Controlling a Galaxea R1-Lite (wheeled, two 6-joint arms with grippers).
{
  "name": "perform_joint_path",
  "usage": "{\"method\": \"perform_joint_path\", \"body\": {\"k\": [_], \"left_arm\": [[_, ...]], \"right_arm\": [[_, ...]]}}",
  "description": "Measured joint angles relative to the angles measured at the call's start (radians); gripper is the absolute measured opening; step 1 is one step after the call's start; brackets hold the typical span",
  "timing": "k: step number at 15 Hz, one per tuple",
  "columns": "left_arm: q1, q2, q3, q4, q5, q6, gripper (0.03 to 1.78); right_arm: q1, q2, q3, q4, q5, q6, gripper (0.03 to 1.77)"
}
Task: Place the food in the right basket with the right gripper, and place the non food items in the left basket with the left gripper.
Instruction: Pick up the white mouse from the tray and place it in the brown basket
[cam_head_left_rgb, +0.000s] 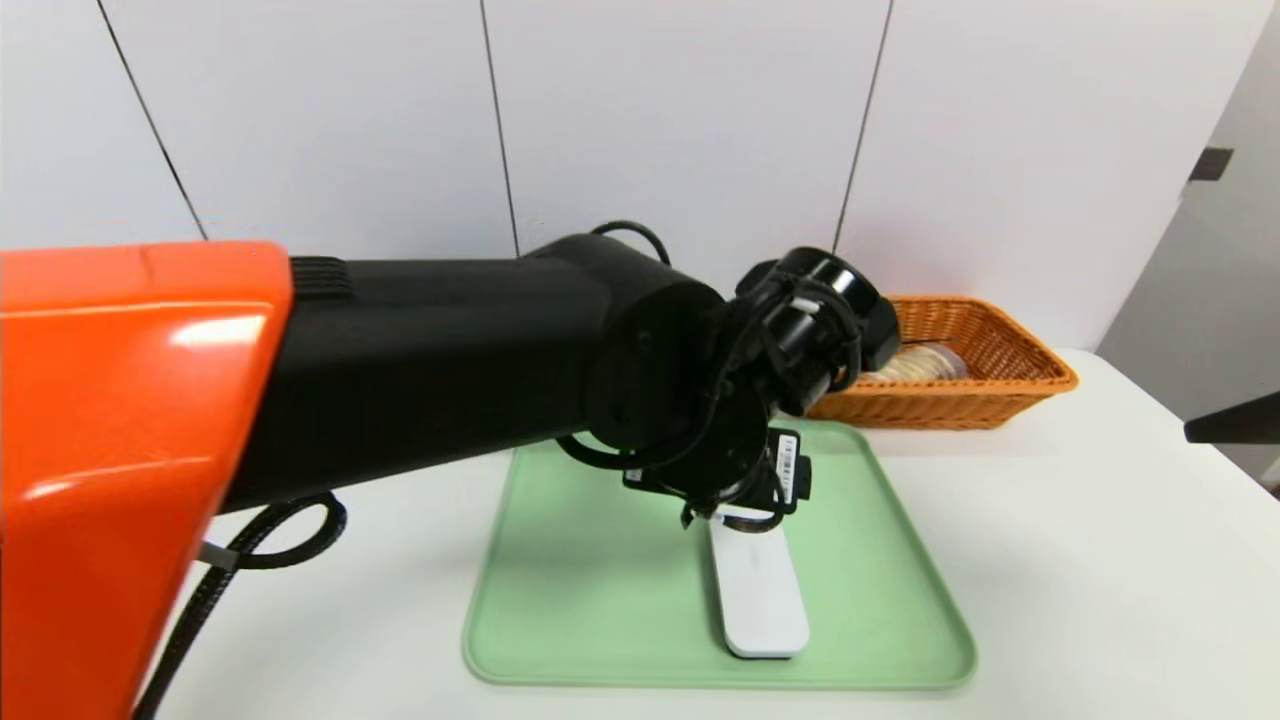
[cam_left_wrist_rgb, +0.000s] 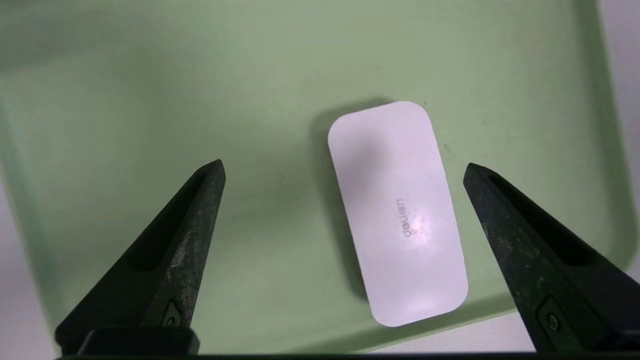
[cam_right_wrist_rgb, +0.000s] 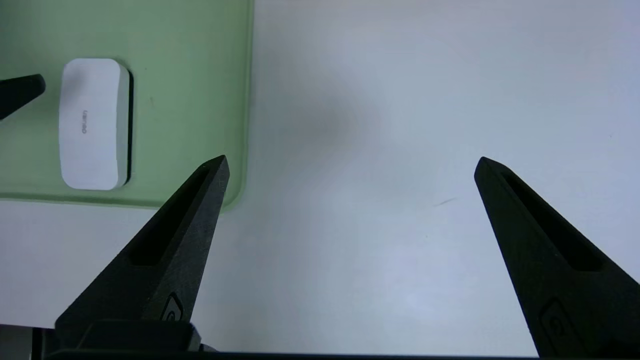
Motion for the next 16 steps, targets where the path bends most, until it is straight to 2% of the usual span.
{"method": "perform_joint_path", "body": {"k": [8,16], "left_arm": [[-0.049,0.07,-0.003,0.002,-0.001,-0.147,1.69],[-0.067,0.112,-0.003,0.0,-0.006,-0.197,1.69]], "right_arm": [[-0.005,-0.046,0.094,-0.049,-0.012,0.0,1.7],[-0.009,-0.093,0.154,-0.051,-0.01,-0.001,1.7]]}}
